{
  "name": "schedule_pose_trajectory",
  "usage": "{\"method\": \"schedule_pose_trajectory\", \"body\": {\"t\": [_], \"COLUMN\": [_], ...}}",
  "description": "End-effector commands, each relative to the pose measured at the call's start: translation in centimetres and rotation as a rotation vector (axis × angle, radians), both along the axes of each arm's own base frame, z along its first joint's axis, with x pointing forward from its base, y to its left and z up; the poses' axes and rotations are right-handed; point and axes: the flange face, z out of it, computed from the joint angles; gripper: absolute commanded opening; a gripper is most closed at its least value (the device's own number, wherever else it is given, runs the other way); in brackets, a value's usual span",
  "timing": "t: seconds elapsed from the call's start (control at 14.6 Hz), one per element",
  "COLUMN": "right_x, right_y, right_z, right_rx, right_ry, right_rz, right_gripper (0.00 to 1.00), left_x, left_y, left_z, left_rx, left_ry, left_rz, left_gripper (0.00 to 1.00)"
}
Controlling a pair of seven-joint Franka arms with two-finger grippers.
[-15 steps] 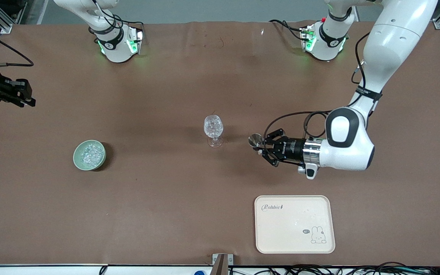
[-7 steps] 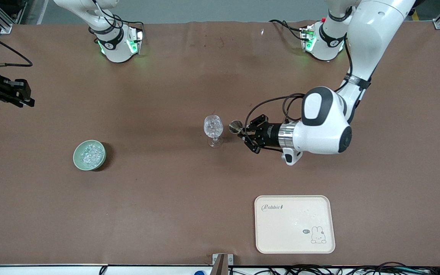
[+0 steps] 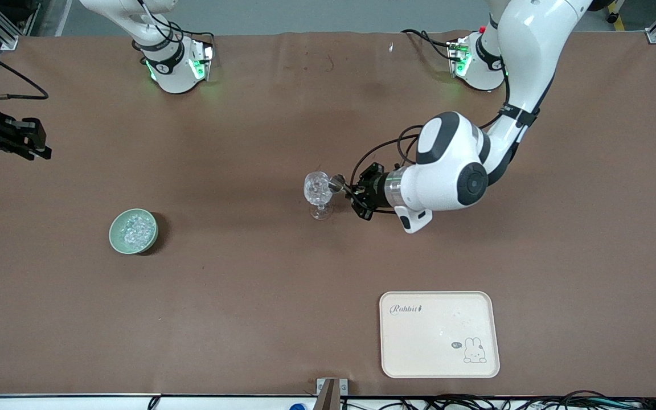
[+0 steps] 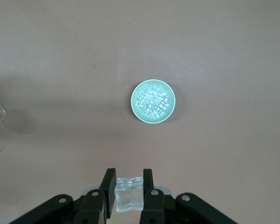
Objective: Pour wine and add ice with both arms
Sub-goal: 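Carry the silver jigger with the left gripper to the wine glass rim, then tilt the jigger over the wine glass with the left gripper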
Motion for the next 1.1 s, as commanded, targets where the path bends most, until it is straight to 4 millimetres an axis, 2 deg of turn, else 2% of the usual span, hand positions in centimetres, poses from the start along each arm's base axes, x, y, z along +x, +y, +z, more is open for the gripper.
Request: {"method": "schedule_pose_trajectory", "body": {"t": [0.0, 0.21, 0.48, 0.62, 0.75, 1.03], "right_x": [-0.2, -0.2, -0.3, -0.2, -0.3, -0.3], "right_y": [-0.2, -0.2, -0.2, -0.3, -0.3, -0.3], "right_z": [0.2, 0.2, 0.4, 0.2, 0.4, 0.3], "right_rx": [0.012, 0.012, 0.012, 0.012, 0.012, 0.012], "right_ry": [-0.006, -0.006, -0.009, -0.006, -0.009, -0.007], "right_rz": [0.004, 0.004, 0.004, 0.002, 0.002, 0.002], "right_gripper": [0.05, 0.05, 0.05, 0.05, 0.05, 0.05], "left_x": [-0.3, -0.7, -2.4, -2.5, -3.3, -3.5], "left_y": [-0.9, -1.8, -4.4, -4.4, -5.5, -5.6], "left_z": [0.7, 0.9, 1.1, 1.1, 1.0, 0.8], "left_rx": [0.038, 0.085, 0.179, 0.201, 0.214, 0.253], "left_ry": [-0.021, -0.04, -0.092, -0.102, -0.115, -0.142], "left_rz": [0.025, 0.068, 0.057, 0.058, 0.041, 0.032], "left_gripper": [0.0, 0.0, 0.01, 0.0, 0.0, 0.01]}}
